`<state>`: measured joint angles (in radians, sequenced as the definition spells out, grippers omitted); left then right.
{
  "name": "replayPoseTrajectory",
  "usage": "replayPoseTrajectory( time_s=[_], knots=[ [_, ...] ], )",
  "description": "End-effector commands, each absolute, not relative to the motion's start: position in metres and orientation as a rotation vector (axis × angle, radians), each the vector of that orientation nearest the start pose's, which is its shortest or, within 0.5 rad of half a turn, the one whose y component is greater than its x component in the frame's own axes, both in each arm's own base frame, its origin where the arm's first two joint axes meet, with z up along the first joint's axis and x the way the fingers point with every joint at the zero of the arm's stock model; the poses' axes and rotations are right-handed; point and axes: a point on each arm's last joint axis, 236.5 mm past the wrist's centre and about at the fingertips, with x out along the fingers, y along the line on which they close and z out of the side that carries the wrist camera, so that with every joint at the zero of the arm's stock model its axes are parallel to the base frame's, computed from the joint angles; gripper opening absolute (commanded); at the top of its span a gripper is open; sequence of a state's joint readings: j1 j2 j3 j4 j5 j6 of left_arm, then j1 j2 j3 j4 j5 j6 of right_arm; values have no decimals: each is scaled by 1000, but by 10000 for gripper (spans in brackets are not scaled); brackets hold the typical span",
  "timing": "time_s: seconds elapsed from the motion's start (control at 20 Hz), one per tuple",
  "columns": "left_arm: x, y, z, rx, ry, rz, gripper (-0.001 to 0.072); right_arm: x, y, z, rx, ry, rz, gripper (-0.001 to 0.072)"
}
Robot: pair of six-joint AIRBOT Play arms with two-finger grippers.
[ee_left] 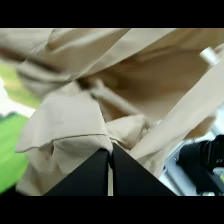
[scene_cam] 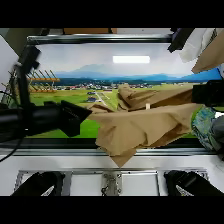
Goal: Fold the clothes and pants, and hang the long-sleeved shirts on hangers.
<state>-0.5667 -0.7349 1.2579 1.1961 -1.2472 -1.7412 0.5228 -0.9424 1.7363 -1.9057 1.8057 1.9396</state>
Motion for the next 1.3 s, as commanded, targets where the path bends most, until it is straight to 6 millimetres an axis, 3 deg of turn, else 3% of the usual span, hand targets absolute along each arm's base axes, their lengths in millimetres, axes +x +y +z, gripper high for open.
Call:
replayPoseTrajectory(
  time_s=[0.0, 0.1, 0.25, 0.35, 0.4, 0.5, 0.6, 0.7, 0.75, 0.85, 0.95, 1.05, 1.1, 1.25],
  knots=[
    [197, -215, 163, -155, 1081, -654, 14, 239, 71, 232, 9, 1103, -31, 12],
    [183, -220, 121, -188, 1192, -656, 14, 233, 79, 187, -32, 1224, -29, 12],
    [174, -228, 91, -237, 1258, -666, 14, 239, 101, 144, -70, 1256, 20, 12],
    [191, -224, 97, -227, 1192, -642, 14, 255, 102, 143, -90, 1192, 19, 12],
    [209, -219, 116, -229, 1115, -622, 14, 268, 91, 154, -108, 1126, -20, 12],
    [250, -214, 186, -291, 889, -607, 14, 297, 75, 205, -142, 941, -38, 12],
    [277, -212, 288, -306, 629, -652, 14, 320, 76, 289, -81, 682, 15, 12],
    [271, -225, 384, -267, 415, -770, 14, 321, 78, 391, 22, 380, 80, 12],
    [264, -230, 423, -229, 317, -814, 14, 314, 76, 438, 66, 245, 108, 11],
    [259, -232, 484, -167, 154, -837, 14, 292, 69, 511, 133, 25, 152, 11],
    [260, -231, 515, -125, 73, -819, 14, 279, 64, 537, 148, -55, 163, 11],
    [268, -236, 514, -116, 85, -820, 14, 280, 62, 527, 125, -15, 153, 11],
    [275, -240, 498, -109, 130, -817, 14, 284, 63, 515, 106, 29, 144, 11],
    [294, -242, 411, -83, 371, -777, 14, 299, 66, 436, 16, 306, 95, 11]
  ],
)
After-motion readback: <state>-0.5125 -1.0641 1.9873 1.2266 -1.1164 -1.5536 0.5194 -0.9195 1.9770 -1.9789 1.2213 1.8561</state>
